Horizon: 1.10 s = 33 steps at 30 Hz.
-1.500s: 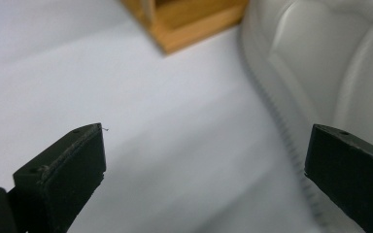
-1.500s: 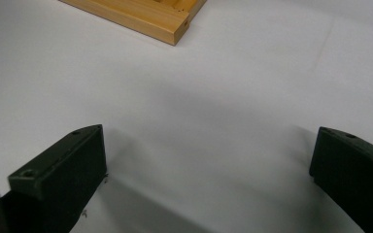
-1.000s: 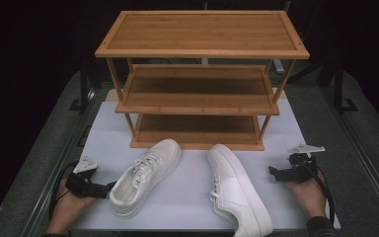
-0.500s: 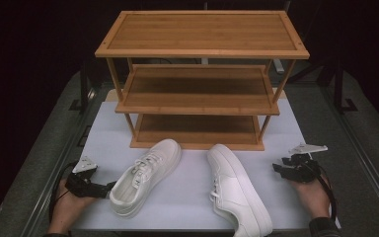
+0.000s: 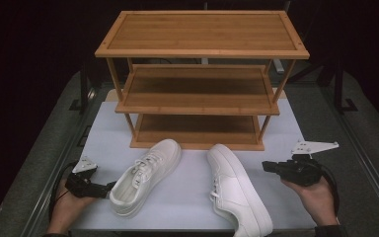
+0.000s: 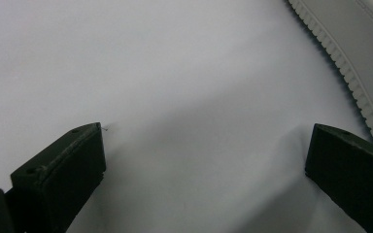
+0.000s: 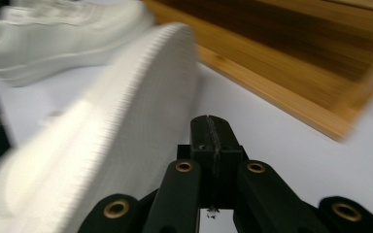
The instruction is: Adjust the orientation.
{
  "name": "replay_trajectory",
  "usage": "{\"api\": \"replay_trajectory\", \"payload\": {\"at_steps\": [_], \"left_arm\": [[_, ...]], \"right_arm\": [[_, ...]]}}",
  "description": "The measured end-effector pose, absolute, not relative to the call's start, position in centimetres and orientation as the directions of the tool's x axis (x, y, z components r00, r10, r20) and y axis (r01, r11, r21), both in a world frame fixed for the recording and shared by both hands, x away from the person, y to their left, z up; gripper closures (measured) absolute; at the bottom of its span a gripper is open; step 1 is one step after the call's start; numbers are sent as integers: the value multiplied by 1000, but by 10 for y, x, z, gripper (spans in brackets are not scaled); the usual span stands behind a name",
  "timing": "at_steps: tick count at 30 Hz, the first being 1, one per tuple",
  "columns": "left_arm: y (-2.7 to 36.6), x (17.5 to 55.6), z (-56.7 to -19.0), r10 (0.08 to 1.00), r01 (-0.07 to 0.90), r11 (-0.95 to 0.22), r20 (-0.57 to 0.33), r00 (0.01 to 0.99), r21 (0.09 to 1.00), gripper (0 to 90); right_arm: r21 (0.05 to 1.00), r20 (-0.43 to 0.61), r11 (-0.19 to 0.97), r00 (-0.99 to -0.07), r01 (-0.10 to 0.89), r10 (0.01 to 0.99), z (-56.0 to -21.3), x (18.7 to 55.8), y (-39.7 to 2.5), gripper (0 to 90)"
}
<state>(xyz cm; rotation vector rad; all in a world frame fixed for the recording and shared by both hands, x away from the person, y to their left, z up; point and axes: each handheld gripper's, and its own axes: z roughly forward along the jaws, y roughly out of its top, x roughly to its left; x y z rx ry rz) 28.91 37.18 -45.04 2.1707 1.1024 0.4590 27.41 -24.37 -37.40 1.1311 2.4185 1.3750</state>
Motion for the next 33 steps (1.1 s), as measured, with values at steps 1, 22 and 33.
{"api": "replay_trajectory", "payload": {"at_steps": [1, 22, 33], "left_arm": [[372, 289, -450, 811, 583, -434, 16, 585, 687, 4], [372, 289, -451, 811, 583, -433, 14, 585, 687, 4], [372, 289, -450, 811, 583, -434, 15, 585, 687, 4]], "right_arm": [[791, 231, 307, -723, 529, 652, -372, 272, -239, 898], [780, 215, 397, -803, 483, 555, -369, 264, -198, 900], [782, 220, 382, -792, 492, 570, -371, 266, -208, 900]]}}
